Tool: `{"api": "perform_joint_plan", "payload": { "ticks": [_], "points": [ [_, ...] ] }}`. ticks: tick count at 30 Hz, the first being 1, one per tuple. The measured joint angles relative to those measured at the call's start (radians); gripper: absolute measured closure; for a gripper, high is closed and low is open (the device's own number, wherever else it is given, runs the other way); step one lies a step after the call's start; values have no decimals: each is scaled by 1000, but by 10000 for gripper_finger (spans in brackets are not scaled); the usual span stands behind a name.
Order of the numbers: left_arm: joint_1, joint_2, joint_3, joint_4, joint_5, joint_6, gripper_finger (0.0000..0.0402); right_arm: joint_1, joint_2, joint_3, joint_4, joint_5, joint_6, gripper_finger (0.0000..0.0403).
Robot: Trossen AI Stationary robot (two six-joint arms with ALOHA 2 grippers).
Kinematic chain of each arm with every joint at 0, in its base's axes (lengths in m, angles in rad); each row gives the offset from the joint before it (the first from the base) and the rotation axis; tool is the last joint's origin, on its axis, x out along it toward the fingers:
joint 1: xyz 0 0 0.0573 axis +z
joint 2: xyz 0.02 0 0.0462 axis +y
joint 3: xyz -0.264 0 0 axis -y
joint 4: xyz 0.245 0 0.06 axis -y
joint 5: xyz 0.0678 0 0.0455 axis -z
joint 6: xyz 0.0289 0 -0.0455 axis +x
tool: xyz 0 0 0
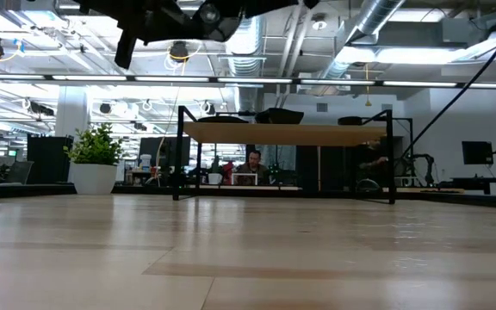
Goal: Pick & Place Mini shaped plates
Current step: Stack the black plate on top of the black plate on the shelf
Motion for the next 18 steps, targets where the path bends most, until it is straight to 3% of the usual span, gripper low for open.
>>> {"api": "perform_joint_plan", "payload": {
  "ticks": [5, 8, 12, 18],
  "points": [
    [0, 0, 0, -8, -29, 0, 397, 8, -74, 0, -144, 80, 17, 230],
    [1, 0, 0, -11, -68, -24, 397, 12, -135, 0, -346, 118, 82, 238],
    [24, 0, 0, -13, -89, -109, 398, 14, -205, -11, -642, 84, 278, 255],
    [72, 0, -1, -12, -89, -288, 398, 92, -308, -128, -644, 2, 423, 277]
  ]
}}
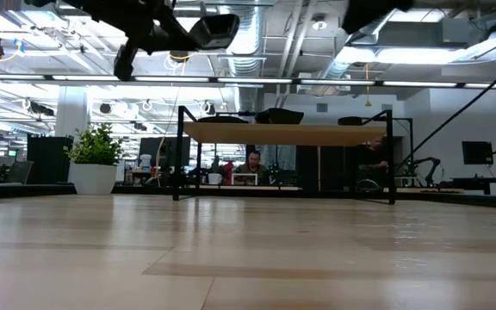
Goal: Pick & Place Mini shaped plates
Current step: Stack the black plate on top of the black plate on the shelf
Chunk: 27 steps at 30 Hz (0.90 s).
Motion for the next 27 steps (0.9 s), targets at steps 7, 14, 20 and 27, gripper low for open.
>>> {"api": "perform_joint_plan", "payload": {
  "ticks": [7, 14, 20, 27],
  "points": [
    [80, 1, 32, 24, 32, -226, 398, 107, -110, -224, 28, -2, 101, 288],
    [145, 104, 222, 31, -57, -140, 398, 155, -297, -404, 53, -1, 127, 291],
    [193, 282, 445, 25, -133, -124, 398, 203, -474, -445, 57, -6, 112, 291],
    [227, 392, 662, -38, -219, -69, 399, 246, -605, -449, 31, -7, 102, 291]
  ]
}}
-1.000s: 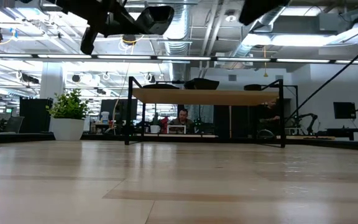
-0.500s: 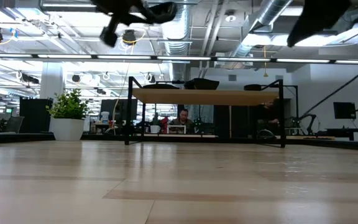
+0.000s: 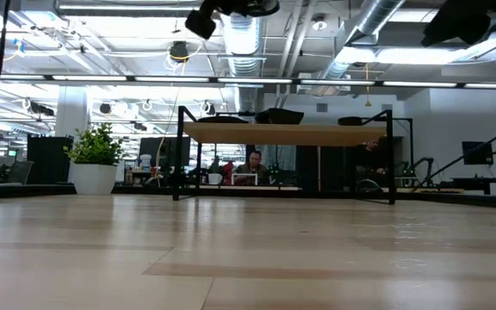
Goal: Pick & Place Mini shaped plates
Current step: Stack the black plate on top of the black plate on the shelf
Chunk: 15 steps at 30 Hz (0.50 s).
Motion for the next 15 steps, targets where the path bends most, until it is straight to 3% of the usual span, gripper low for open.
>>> {"api": "perform_joint_plan", "payload": {
  "ticks": [5, 15],
  "points": [
    [24, 14, 71, -72, -42, -11, 399, 40, -41, 0, -45, -2, -1, 290],
    [107, 14, 74, -117, -45, -184, 399, 96, -55, 0, -62, -31, -2, 290]
  ]
}}
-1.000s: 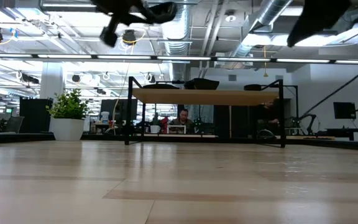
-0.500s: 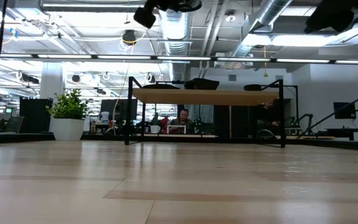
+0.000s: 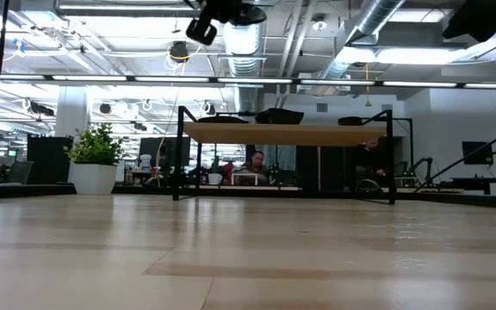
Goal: Pick & Place Mini shaped plates
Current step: Stack the black plate on top of the black plate on the shelf
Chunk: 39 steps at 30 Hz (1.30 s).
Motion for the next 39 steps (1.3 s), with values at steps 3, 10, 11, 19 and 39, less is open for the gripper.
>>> {"api": "perform_joint_plan", "payload": {
  "ticks": [3, 10, 11, 19, 39],
  "points": [
    [44, 0, 0, -50, 68, -87, 399, 12, 0, 0, -1, 0, 0, 290],
    [125, 0, 0, -258, 344, -350, 399, 21, 0, 0, -58, -5, 2, 290],
    [123, 0, 0, -256, 353, -352, 399, 21, 0, 0, -62, -7, 2, 290],
    [93, 0, 0, -249, 299, -377, 398, 21, -1, 0, -74, -13, 2, 290],
    [86, 0, 0, -245, 316, -314, 394, 16, 0, 0, -74, -11, 11, 290]
  ]
}}
